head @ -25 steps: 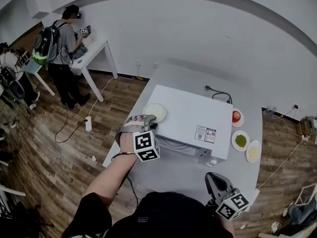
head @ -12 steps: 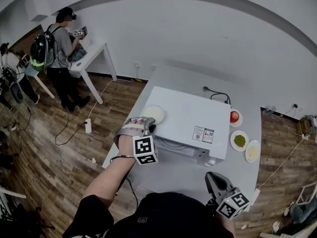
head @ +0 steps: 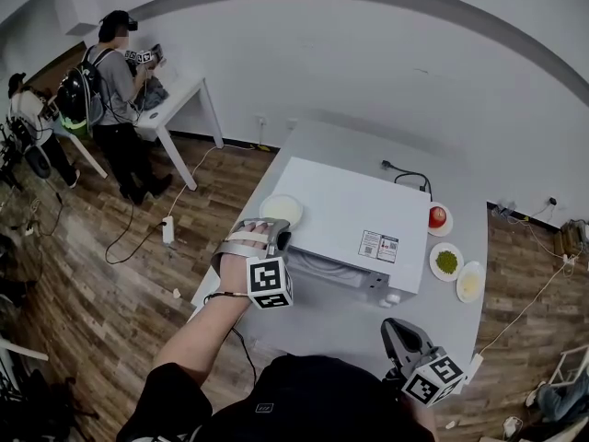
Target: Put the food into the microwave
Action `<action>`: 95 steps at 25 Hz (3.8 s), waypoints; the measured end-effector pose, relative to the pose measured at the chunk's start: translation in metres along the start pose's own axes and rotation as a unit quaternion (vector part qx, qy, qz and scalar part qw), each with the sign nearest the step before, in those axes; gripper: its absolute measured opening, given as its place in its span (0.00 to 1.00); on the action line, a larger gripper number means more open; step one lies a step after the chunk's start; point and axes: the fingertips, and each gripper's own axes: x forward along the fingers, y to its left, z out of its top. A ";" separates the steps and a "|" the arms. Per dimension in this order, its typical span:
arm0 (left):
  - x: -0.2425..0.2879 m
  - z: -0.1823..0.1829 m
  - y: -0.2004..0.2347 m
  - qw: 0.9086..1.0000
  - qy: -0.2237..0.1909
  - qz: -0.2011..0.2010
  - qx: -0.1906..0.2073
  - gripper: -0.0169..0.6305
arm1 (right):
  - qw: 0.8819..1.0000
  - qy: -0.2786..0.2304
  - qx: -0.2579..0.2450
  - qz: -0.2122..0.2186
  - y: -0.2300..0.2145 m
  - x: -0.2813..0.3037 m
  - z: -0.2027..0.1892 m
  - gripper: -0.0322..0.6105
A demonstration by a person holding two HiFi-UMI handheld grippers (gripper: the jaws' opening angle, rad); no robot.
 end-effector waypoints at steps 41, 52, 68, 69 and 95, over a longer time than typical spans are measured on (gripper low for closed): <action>-0.070 0.094 -0.159 0.996 -0.070 -0.031 0.034 0.18 | 0.997 0.078 0.019 0.018 -0.004 -0.066 -0.063 0.07; -0.006 0.079 -0.167 0.995 -0.061 0.014 0.081 0.18 | 0.989 0.129 0.033 0.058 0.007 -0.019 -0.087 0.07; 0.090 0.098 -0.215 0.992 -0.096 -0.087 0.008 0.18 | 0.983 0.166 0.054 0.063 -0.005 0.003 -0.115 0.07; 0.094 0.097 -0.210 0.992 -0.093 -0.081 0.013 0.18 | 0.983 0.164 0.055 0.060 -0.007 0.003 -0.113 0.07; 0.030 0.078 -0.155 0.986 -0.054 -0.037 -0.156 0.30 | 0.994 0.073 0.035 0.075 -0.019 -0.020 -0.044 0.07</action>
